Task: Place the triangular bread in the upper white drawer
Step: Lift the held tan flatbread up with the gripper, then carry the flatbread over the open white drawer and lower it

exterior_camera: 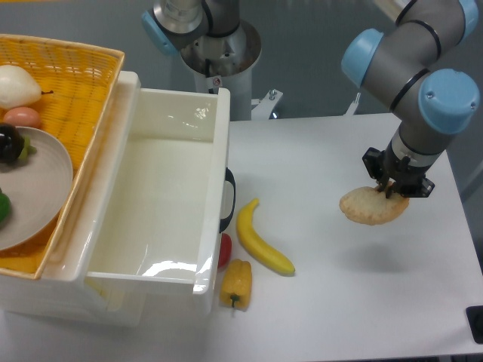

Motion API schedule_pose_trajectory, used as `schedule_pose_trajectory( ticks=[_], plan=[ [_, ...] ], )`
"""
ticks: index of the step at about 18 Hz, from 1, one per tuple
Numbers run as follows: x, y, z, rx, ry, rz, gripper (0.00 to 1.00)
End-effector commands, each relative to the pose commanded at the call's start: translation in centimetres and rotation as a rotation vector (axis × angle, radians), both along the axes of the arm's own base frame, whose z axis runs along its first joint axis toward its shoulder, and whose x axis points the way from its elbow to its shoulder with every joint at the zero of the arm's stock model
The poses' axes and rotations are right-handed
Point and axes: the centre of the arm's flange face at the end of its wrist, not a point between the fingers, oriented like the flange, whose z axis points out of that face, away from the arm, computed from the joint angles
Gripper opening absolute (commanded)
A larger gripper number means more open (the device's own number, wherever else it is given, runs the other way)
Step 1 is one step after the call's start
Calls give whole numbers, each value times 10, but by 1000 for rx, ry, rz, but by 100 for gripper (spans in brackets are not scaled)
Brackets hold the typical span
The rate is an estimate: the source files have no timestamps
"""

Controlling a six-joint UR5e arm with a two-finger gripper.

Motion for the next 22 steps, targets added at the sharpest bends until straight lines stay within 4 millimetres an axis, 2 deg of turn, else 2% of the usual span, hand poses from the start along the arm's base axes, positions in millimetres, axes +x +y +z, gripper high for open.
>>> schedule_pose_trajectory(
  ticks=[3,7,10,16,19,22],
  plan=[
    [1,1,10,12,14,8,0],
    [24,11,44,70,39,62,0],
    [56,25,79,146,41,109,0],
    [121,36,157,274,57,182,0],
    [155,46,180,320,62,187,0],
    [193,67,184,332,47,136,0]
  ],
)
